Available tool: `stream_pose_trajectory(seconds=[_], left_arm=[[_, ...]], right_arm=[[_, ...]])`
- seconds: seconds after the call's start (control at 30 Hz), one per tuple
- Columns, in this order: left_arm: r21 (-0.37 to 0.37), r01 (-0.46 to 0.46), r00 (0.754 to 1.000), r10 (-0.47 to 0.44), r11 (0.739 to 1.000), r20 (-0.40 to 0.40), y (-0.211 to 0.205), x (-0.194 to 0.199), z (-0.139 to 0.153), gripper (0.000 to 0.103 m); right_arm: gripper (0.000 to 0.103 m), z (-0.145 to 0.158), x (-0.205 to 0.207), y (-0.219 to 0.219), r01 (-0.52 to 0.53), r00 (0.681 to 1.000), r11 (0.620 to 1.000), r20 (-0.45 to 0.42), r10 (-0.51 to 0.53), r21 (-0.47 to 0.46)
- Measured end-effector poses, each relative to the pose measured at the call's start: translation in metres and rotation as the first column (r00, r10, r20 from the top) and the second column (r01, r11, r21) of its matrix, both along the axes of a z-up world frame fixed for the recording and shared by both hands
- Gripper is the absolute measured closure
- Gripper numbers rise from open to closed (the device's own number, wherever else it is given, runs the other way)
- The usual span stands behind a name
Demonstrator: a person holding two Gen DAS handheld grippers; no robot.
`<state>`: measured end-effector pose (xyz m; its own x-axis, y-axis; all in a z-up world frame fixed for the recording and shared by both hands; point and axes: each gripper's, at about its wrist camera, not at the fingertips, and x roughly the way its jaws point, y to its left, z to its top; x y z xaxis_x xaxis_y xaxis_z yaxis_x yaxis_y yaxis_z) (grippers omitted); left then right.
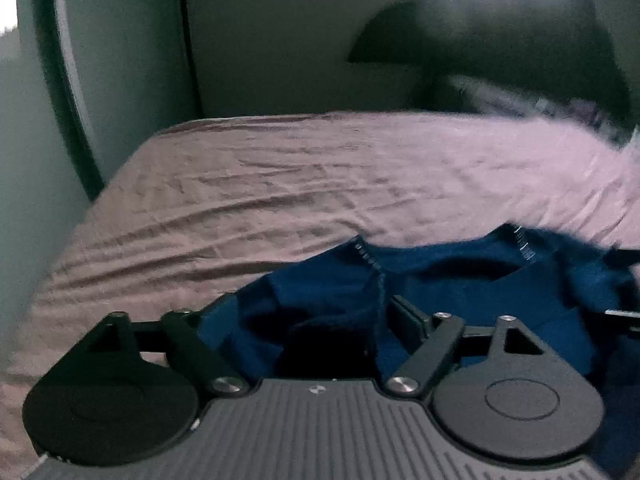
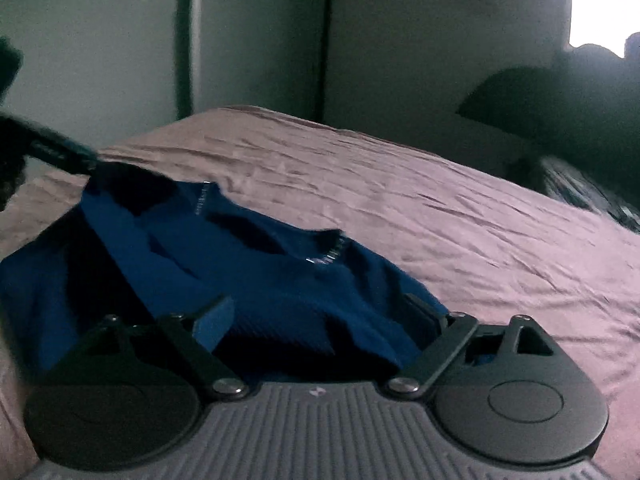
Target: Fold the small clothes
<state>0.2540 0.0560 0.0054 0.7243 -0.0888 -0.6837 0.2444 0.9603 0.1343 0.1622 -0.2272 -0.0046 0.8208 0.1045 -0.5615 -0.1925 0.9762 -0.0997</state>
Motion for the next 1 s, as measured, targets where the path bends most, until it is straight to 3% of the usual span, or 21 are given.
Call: stream_pose_trajectory(seconds=[0.03,0.1,0.17,0.2,0.23,0.4,0.5,0.6,0.7,0.77,0.8,0.87,0.9,0.93,0.97,1.0], left_arm=[[0.04,0.001,1.0,0.0,0.999,-0.012,-0.006,0.003,-0.005,0.041],[0.073,0.0,0.999,0.004,0.997,-0.05,-0.012,0.006,-0.013,0.086],[0.037,-0.016,0.997,0.019,0.999,-0.076,-0.008,0.007,-0.017,0.095],[0.018,-0.029,0.997,0.03,0.999,-0.073,-0.004,0.007,-0.017,0.096],[0.006,-0.045,0.997,0.046,0.999,-0.066,0.0,0.007,-0.017,0.096],[-0.086,-0.116,0.993,0.114,0.99,-0.032,0.012,0.014,-0.002,0.097],[-0.152,-0.17,0.985,0.165,0.974,-0.046,0.015,0.03,0.003,0.097],[-0.179,-0.229,0.972,0.216,0.957,-0.093,0.013,0.052,-0.007,0.097],[-0.201,-0.278,0.953,0.244,0.939,-0.179,0.017,0.071,-0.026,0.09],[-0.222,-0.313,0.941,0.27,0.924,-0.202,0.025,0.071,-0.029,0.074],[-0.229,-0.312,0.944,0.275,0.922,-0.18,0.028,0.066,-0.026,0.067],[-0.193,-0.287,0.956,0.267,0.938,-0.126,0.03,0.06,-0.021,0.063],[-0.174,-0.271,0.961,0.255,0.947,-0.11,0.03,0.058,-0.019,0.063],[-0.169,-0.259,0.964,0.244,0.951,-0.105,0.03,0.056,-0.018,0.063],[-0.171,-0.249,0.967,0.234,0.953,-0.103,0.03,0.054,-0.017,0.064],[-0.166,-0.241,0.969,0.227,0.956,-0.101,0.03,0.054,-0.017,0.064]], right_arm=[[0.013,-0.002,0.007,0.004,0.0,1.0,1.0,-0.025,0.0,-0.005],[0.014,-0.008,0.019,0.007,0.009,0.998,1.0,-0.07,-0.01,-0.009],[0.049,-0.015,0.025,-0.001,0.019,0.995,0.998,-0.103,-0.013,0.053],[0.082,-0.017,0.025,-0.008,0.033,0.994,0.994,-0.111,-0.021,0.101],[0.09,-0.017,0.023,-0.014,0.042,0.994,0.99,-0.108,-0.028,0.132],[0.094,-0.012,0.016,-0.046,0.072,0.996,0.956,-0.066,-0.055,0.283],[0.094,0.0,0.02,-0.063,0.132,0.99,0.936,-0.002,-0.139,0.327],[0.094,0.005,0.038,-0.073,0.201,0.974,0.93,0.04,-0.224,0.307],[0.094,0.002,0.055,-0.08,0.344,0.923,0.914,0.103,-0.372,0.213],[0.092,0.003,0.061,-0.085,0.42,0.894,0.887,0.077,-0.441,0.192],[0.092,0.005,0.057,-0.086,0.418,0.895,0.884,0.071,-0.44,0.207],[0.087,0.012,0.038,-0.083,0.265,0.952,0.924,0.076,-0.295,0.274],[0.059,0.012,0.032,-0.081,0.187,0.976,0.938,0.054,-0.211,0.291],[0.011,0.011,0.028,-0.078,0.122,0.991,0.949,0.02,-0.134,0.292],[0.0,0.009,0.021,-0.075,0.072,0.997,0.962,0.017,-0.079,0.265],[0.0,0.009,0.014,-0.071,0.041,0.998,0.974,0.044,-0.052,0.221]])
